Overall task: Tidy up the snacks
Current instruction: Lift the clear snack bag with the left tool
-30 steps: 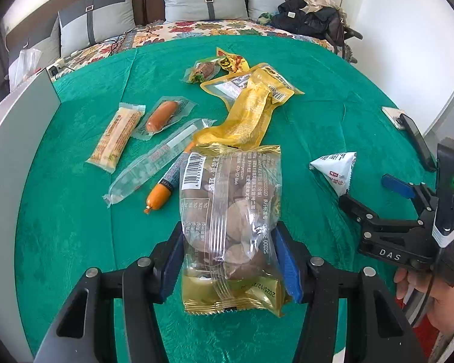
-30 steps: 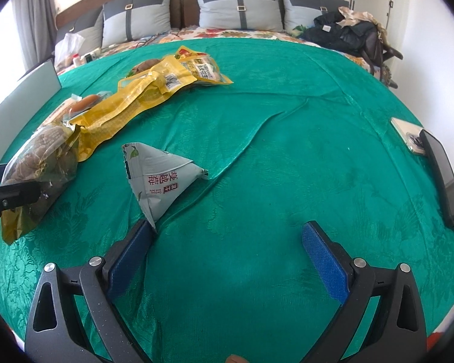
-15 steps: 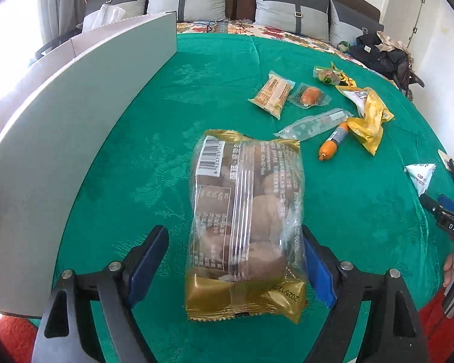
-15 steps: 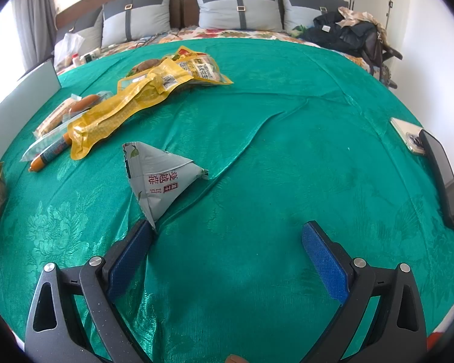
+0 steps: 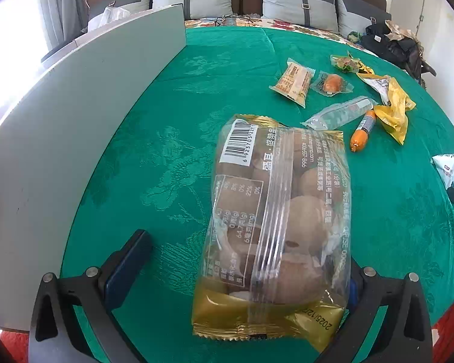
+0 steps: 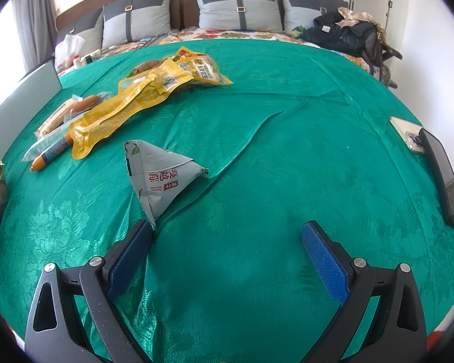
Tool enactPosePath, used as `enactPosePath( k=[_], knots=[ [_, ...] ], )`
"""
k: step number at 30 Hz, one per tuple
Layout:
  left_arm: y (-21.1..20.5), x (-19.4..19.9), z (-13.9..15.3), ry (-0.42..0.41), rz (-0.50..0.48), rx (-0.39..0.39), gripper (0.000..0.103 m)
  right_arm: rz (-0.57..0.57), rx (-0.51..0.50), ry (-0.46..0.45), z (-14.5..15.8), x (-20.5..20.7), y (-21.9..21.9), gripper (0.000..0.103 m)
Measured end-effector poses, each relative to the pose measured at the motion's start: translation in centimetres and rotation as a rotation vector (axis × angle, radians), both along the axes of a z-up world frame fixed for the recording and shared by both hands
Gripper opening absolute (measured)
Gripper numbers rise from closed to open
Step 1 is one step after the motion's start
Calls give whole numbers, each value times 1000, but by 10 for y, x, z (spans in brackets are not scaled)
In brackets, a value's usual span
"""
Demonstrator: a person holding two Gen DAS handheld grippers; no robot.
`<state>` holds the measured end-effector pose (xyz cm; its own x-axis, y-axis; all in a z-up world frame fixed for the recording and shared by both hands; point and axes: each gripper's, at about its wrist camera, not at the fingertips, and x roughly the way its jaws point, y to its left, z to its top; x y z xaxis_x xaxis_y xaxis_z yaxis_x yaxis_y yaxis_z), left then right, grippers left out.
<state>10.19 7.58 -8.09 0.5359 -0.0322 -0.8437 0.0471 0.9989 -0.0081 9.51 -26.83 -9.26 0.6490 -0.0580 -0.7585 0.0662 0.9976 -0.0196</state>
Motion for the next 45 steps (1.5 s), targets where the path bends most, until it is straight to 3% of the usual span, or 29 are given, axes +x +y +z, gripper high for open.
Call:
enactPosePath(
  k=[45],
  knots=[
    [2, -7, 0, 12, 21, 4, 103, 5, -2, -6, 1, -3, 1, 101]
  ],
)
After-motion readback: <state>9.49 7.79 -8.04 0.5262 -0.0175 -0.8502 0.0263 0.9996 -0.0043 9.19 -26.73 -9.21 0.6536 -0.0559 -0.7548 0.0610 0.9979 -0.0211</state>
